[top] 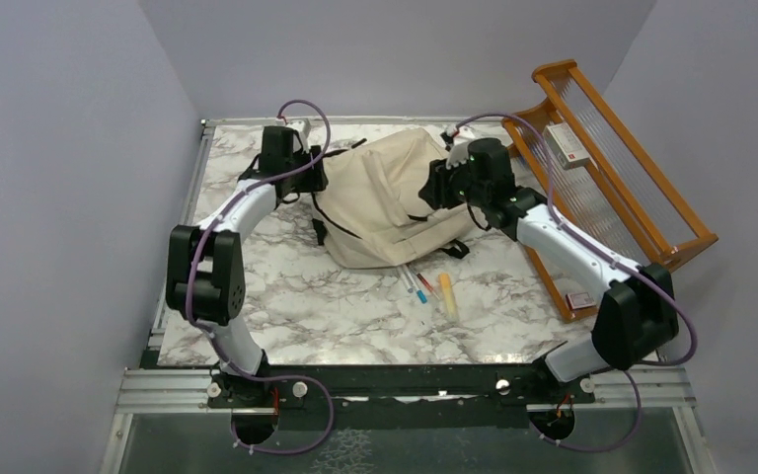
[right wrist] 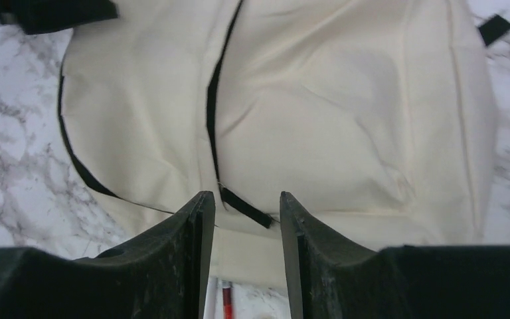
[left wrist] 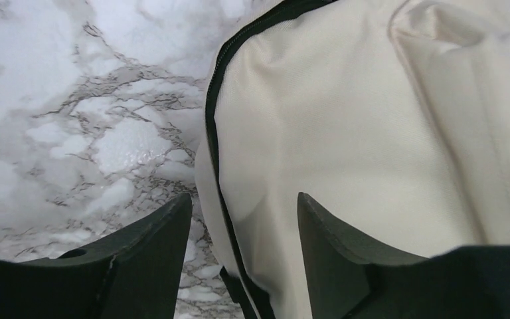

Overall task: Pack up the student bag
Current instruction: Place the student bag at the center of the board.

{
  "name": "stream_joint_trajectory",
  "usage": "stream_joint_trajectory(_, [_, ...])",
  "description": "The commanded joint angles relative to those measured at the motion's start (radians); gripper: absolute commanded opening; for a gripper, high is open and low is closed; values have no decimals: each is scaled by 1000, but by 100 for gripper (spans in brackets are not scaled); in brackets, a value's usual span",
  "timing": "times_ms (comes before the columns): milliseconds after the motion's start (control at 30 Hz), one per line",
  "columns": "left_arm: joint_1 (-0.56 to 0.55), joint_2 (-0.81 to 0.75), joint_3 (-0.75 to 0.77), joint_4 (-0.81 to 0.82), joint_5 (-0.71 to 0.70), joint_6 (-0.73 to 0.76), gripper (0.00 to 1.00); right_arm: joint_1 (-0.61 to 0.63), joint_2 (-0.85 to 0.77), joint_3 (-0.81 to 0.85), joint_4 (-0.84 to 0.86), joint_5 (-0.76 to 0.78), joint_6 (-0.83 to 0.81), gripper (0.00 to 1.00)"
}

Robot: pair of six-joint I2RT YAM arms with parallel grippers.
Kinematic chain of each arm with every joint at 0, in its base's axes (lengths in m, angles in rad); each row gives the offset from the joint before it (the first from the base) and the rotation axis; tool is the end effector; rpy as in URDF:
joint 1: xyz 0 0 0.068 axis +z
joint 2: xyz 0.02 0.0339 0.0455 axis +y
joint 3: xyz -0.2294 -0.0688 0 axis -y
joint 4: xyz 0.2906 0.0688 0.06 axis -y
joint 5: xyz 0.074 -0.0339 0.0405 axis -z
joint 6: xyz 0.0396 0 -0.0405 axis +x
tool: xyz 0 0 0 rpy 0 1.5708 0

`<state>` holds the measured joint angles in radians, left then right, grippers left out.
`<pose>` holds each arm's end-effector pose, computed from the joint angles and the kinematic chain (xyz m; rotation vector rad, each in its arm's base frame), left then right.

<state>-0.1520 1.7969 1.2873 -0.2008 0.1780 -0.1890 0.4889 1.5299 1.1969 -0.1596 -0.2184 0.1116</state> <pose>0.4339 -0.0736 0.1740 0.0515 2.2961 -0.3805 0.3528 0.1974 0.2511 -0.5291 2.0369 0.5915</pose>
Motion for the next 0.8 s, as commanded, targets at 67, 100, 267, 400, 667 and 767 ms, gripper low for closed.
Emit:
stream_joint_trajectory(67, [-27, -277, -102, 137, -13, 9, 63, -30, -134, -135, 8, 314, 185, 46])
stream_joint_trajectory(100, [-41, -302, -121, 162, -3, 25, 63, -40, -143, -151, 0, 311, 214, 46])
stream_joint_trajectory(267, [-188, -379, -206, 298, 23, 173, 70, -105, -162, -214, -35, 194, 356, 46])
stream_joint_trajectory(400, [-330, -405, -314, 481, 77, 340, 72, -169, -187, -301, 16, 102, 497, 47])
stream_joint_trajectory(667, [-491, -325, -375, 563, 181, 736, 78, -196, -199, -381, 69, 86, 647, 60])
stream_joint_trajectory(767, [-515, -283, -370, 562, 178, 848, 79, -196, -206, -406, 107, 63, 662, 63])
